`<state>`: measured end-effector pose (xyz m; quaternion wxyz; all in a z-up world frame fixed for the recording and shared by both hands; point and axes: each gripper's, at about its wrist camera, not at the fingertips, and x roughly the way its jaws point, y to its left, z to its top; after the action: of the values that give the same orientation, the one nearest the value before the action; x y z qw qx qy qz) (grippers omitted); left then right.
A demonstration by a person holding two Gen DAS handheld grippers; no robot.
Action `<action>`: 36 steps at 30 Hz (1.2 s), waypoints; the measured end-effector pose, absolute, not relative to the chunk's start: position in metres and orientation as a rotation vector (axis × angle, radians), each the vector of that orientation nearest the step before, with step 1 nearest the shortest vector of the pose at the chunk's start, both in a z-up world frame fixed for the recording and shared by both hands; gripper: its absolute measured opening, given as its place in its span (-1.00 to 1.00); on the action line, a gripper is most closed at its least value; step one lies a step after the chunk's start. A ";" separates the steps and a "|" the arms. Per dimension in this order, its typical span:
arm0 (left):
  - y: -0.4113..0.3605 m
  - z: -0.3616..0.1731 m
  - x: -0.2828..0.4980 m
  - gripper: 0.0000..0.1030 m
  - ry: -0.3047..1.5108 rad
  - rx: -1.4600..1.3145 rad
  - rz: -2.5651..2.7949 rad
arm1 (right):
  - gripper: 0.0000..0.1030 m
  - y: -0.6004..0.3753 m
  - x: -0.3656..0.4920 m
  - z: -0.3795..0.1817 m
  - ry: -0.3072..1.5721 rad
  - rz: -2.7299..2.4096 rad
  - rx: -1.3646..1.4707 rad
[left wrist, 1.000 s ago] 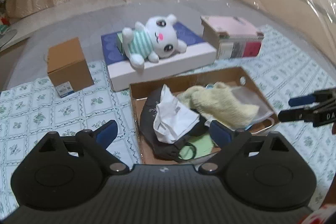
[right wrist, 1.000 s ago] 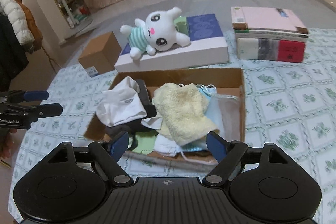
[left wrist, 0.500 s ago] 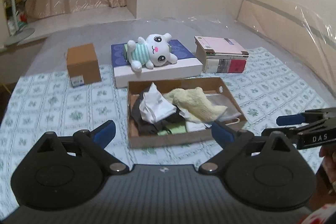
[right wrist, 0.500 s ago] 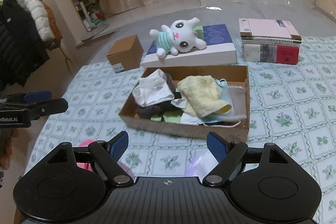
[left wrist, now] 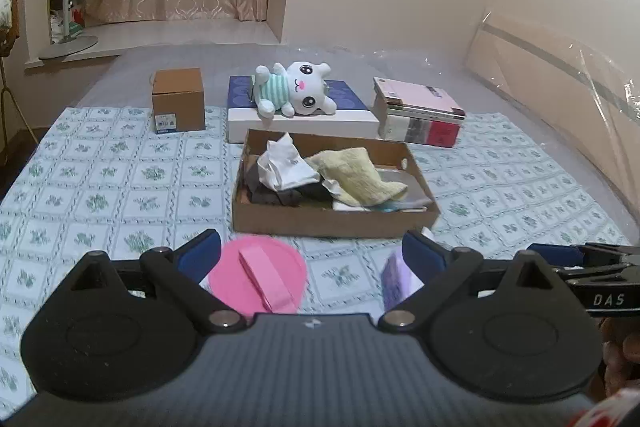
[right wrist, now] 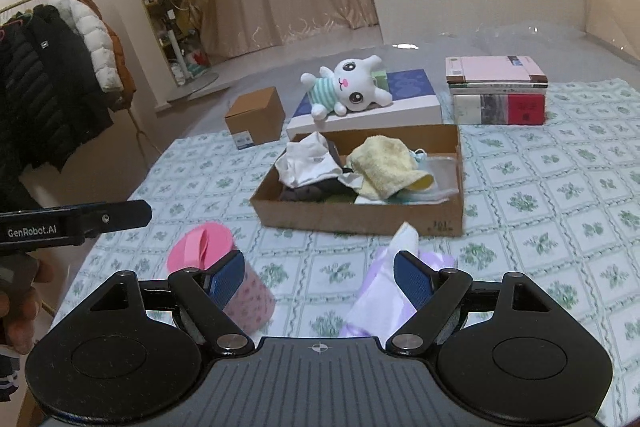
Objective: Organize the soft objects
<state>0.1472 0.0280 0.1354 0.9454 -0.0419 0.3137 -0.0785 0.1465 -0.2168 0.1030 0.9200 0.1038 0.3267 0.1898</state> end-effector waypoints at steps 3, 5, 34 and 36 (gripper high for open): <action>0.025 0.129 0.122 0.87 0.628 -0.098 -0.150 | 0.58 -0.220 0.127 0.101 0.660 0.384 0.207; 0.023 0.123 0.109 0.87 0.632 -0.101 -0.140 | 0.58 -0.224 0.116 0.099 0.655 0.378 0.208; 0.007 0.066 0.024 0.87 0.739 -0.072 -0.049 | 0.58 -0.215 0.043 0.061 0.729 0.392 0.146; 0.006 0.067 0.023 0.87 0.737 -0.068 -0.047 | 0.58 -0.213 0.042 0.062 0.726 0.397 0.142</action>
<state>0.0228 0.0064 0.0666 0.9320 -0.0331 0.3603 -0.0231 0.0417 -0.2134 0.0625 0.9133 0.0687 0.3522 0.1927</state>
